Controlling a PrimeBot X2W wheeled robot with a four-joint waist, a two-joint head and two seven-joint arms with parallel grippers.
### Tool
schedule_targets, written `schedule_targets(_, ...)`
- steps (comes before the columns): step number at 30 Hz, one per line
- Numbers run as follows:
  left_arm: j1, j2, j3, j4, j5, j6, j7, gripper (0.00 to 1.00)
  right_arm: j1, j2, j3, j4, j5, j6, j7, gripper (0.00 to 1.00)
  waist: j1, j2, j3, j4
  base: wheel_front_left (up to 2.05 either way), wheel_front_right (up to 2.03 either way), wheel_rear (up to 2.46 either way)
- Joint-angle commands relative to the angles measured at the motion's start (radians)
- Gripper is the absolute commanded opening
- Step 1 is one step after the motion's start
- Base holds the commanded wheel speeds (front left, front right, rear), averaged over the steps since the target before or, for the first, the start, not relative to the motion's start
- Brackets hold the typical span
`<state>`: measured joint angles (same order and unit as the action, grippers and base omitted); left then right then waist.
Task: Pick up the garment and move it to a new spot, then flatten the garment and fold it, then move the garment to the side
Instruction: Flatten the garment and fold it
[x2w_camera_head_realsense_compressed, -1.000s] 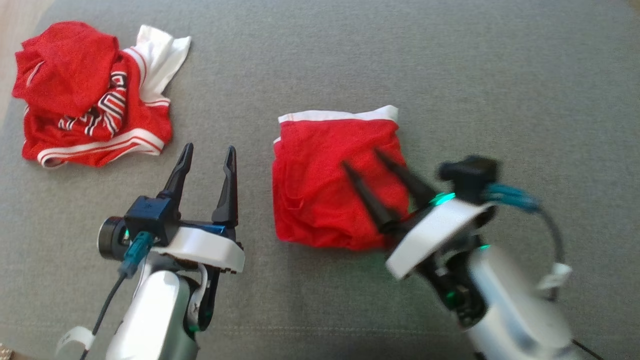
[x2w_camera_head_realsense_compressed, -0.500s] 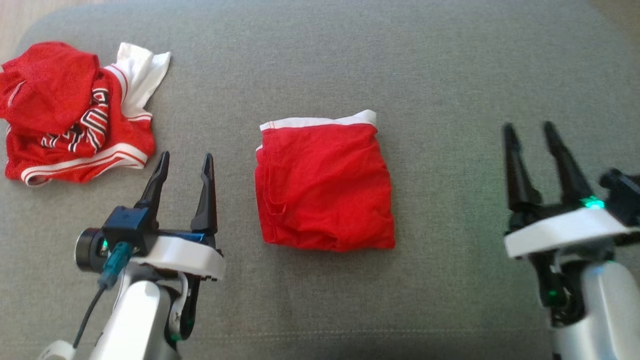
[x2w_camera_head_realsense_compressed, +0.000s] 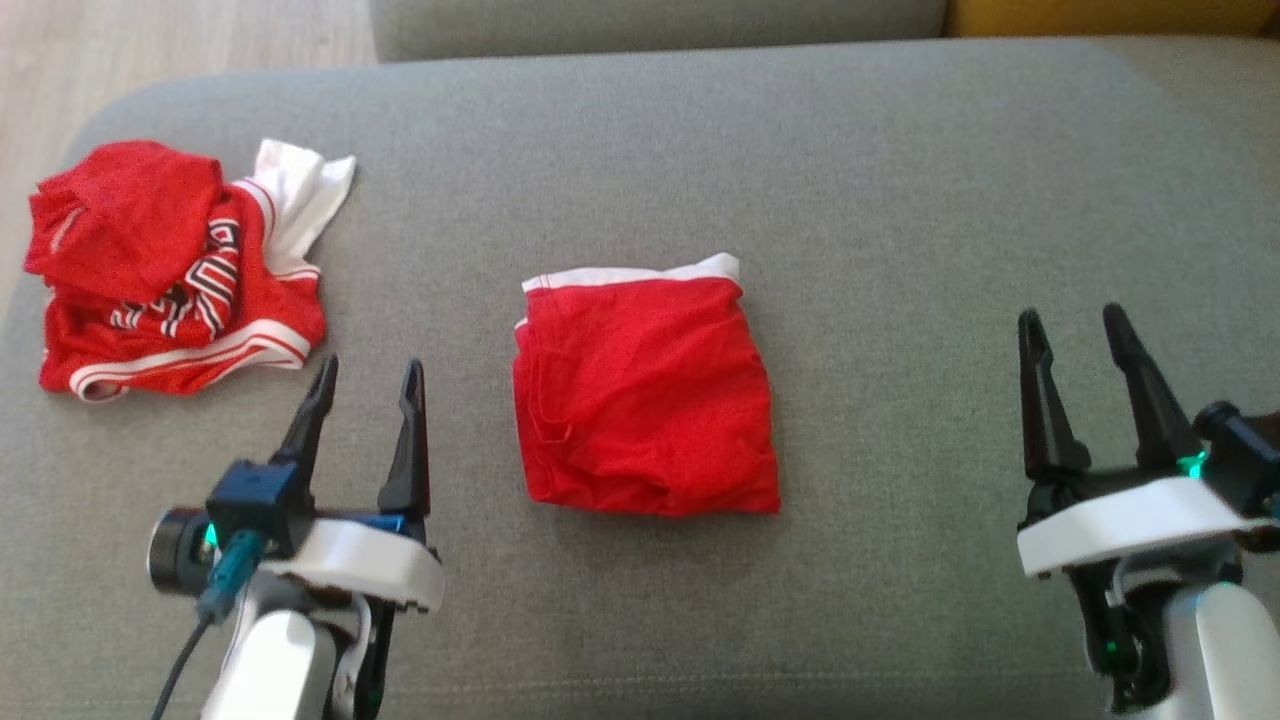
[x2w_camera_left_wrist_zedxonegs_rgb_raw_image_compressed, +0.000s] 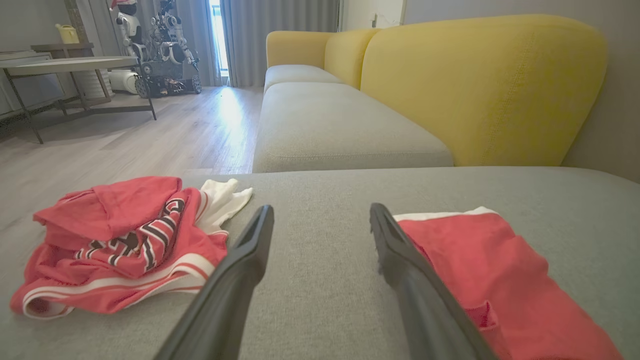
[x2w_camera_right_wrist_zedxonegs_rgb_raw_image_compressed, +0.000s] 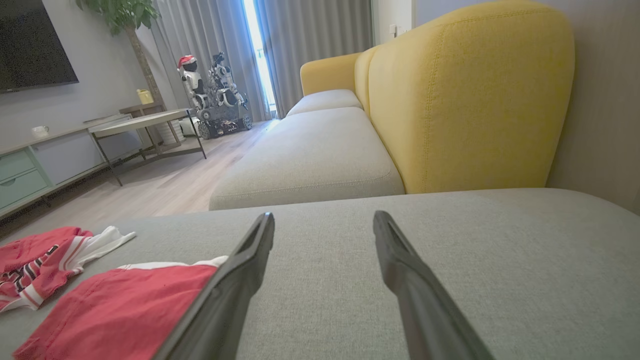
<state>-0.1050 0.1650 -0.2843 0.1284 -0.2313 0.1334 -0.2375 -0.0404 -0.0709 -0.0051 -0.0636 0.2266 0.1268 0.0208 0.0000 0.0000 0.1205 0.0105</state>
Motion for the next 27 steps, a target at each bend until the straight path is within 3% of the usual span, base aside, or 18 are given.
schedule_targets(1,-0.008,0.03,0.027,-0.035,-0.002,0.009,0.006,1.0,-0.001,0.001,0.019,-0.041,-0.012,0.004,0.009,1.0,0.0,0.0,-0.026,0.003,0.0,0.0,0.0)
schedule_targets(12,0.07,0.052,0.033,-0.044,-0.013,0.028,0.021,1.0,0.066,0.005,0.007,-0.037,-0.035,0.004,0.038,1.0,0.0,0.0,-0.093,0.006,0.0,0.0,0.0)
schedule_targets(27,0.1,0.067,0.025,-0.066,-0.022,0.038,0.036,1.0,0.078,0.004,0.013,-0.052,-0.048,0.004,0.06,1.0,0.0,0.0,-0.1,0.008,0.0,0.0,0.0)
